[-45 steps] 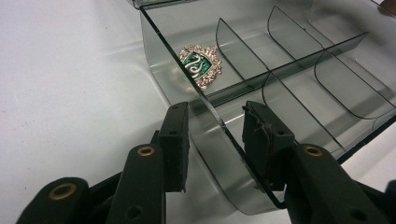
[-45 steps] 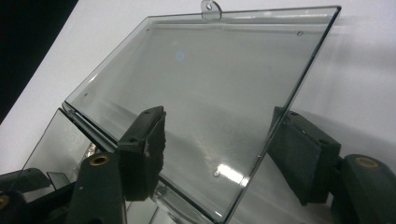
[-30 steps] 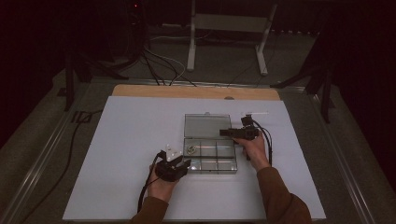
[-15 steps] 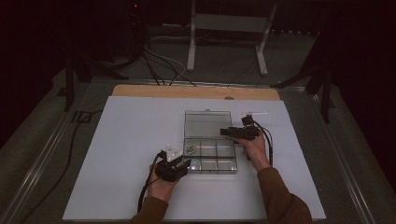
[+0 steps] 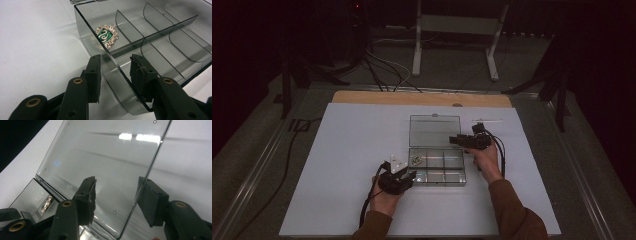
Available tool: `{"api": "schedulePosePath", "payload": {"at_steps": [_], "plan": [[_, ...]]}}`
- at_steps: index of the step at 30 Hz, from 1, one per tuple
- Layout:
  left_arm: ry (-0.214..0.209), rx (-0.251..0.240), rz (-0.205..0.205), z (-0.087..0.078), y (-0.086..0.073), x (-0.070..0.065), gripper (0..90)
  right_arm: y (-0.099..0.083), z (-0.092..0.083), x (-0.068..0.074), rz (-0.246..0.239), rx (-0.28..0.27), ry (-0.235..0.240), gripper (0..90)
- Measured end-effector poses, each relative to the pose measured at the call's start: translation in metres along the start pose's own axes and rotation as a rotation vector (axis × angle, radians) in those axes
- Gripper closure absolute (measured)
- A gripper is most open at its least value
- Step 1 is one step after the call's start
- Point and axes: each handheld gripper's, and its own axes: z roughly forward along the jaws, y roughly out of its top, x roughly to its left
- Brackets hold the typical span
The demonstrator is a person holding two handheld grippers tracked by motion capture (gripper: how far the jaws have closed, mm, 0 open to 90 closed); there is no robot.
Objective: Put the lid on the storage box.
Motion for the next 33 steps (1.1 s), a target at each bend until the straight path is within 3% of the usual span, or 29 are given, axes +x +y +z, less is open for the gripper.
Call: {"api": "schedulePosePath", "payload": {"at_steps": [18, 33], "plan": [[0.004, 0.0, 0.006, 0.0, 0.0, -0.001, 64.1, 0.002, -0.01, 0.007, -0.099, -0.029, -0.033, 56.7], [0.01, 0.001, 0.007, 0.0, 0.0, -0.001, 64.3, 0.002, -0.017, 0.017, -0.228, -0.032, -0.086, 59.9]]}}
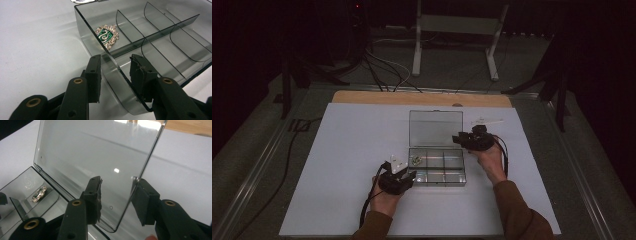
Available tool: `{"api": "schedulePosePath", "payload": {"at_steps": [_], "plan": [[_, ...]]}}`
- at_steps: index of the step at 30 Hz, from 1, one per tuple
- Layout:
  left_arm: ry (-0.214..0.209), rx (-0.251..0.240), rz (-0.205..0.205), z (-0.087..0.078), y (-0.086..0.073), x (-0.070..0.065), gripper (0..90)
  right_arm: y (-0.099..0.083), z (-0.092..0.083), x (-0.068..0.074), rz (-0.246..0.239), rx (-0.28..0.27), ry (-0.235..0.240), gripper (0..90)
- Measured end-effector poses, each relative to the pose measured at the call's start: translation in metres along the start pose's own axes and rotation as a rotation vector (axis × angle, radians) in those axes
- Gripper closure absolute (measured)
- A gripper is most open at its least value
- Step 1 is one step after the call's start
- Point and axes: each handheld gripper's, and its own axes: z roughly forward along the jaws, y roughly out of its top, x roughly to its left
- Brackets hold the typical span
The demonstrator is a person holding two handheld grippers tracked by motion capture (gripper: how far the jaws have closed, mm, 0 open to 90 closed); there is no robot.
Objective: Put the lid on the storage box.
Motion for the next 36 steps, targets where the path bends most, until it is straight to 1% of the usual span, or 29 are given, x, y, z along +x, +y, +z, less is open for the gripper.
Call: {"api": "schedulePosePath", "payload": {"at_steps": [6, 14, 25, 36], "plan": [[0.001, 0.001, 0.002, 0.0, 0.0, 0.0, 64.3, 0.001, -0.003, 0.004, -0.041, 0.004, -0.02, 61.0], [0.004, 0.001, 0.005, 0.0, 0.0, -0.001, 64.3, 0.001, -0.007, 0.009, -0.108, 0.007, -0.048, 62.9], [0.007, 0.001, 0.008, 0.0, 0.0, -0.001, 64.4, 0.0, -0.01, 0.013, -0.156, 0.005, -0.072, 64.3], [0.01, 0.002, 0.012, 0.0, 0.0, -0.001, 64.5, -0.001, -0.013, 0.015, -0.189, -0.001, -0.088, 66.2]]}}
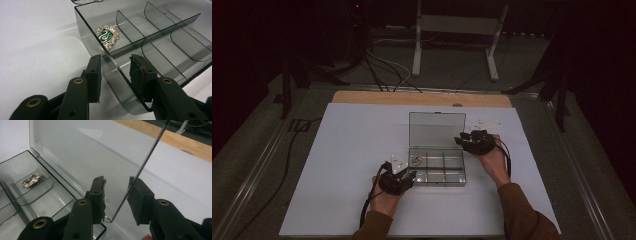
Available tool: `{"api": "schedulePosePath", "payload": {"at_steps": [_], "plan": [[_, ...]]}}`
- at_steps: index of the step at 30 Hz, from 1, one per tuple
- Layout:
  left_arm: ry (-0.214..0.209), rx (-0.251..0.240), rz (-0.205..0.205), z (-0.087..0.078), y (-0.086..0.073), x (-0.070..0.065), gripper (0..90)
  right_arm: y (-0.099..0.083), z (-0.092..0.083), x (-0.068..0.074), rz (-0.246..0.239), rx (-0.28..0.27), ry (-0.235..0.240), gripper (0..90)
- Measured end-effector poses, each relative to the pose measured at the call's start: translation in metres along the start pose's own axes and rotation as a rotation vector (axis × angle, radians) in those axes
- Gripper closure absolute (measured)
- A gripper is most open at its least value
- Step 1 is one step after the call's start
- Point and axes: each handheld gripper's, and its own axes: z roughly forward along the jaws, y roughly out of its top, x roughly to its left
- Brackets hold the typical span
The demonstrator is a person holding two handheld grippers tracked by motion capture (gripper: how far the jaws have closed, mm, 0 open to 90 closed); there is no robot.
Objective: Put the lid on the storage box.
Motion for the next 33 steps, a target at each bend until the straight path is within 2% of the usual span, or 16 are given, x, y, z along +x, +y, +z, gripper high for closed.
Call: {"api": "schedulePosePath", "payload": {"at_steps": [4, 19, 33], "plan": [[0.001, 0.0, 0.001, 0.0, 0.0, 0.0, 64.5, 0.0, -0.001, 0.002, -0.022, 0.001, -0.012, 66.6], [0.0, -0.002, 0.008, 0.0, 0.0, 0.0, 64.4, -0.004, -0.01, 0.007, -0.039, -0.022, -0.012, 69.8], [-0.002, -0.002, 0.016, 0.0, 0.0, 0.0, 64.3, -0.007, -0.017, 0.012, -0.085, -0.02, -0.019, 72.8]]}}
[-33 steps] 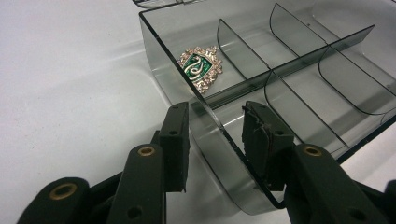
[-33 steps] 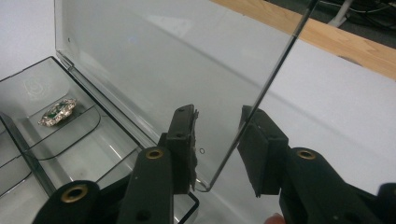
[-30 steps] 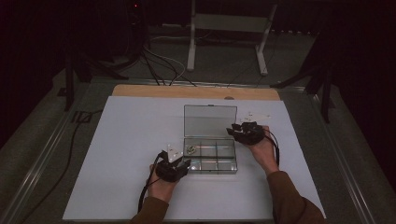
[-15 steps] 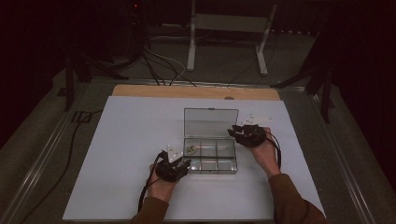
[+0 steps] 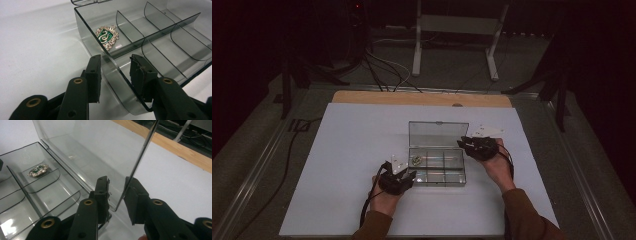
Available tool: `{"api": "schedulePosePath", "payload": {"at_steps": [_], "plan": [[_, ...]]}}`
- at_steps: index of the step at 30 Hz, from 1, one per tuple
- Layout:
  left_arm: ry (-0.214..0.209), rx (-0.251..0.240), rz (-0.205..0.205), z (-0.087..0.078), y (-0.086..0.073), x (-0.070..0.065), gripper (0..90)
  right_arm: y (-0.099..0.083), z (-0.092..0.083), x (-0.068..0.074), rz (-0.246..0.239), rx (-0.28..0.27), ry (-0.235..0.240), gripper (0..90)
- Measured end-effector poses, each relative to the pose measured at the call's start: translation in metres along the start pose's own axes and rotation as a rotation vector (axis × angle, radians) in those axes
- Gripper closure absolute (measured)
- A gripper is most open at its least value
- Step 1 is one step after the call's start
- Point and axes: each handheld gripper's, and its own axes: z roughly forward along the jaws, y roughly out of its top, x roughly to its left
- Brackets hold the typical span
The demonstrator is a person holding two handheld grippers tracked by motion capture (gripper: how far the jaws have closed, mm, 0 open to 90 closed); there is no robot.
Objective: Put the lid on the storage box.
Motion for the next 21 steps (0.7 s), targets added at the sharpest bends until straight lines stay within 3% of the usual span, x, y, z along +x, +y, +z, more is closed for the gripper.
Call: {"api": "schedulePosePath", "payload": {"at_steps": [21], "plan": [[0.001, 0.004, -0.002, -0.0017, 0.0003, 0.0043, 67.8, -0.0016, -0.0091, 0.0063, -0.018, 0.007, 0.004, 74.7]]}}
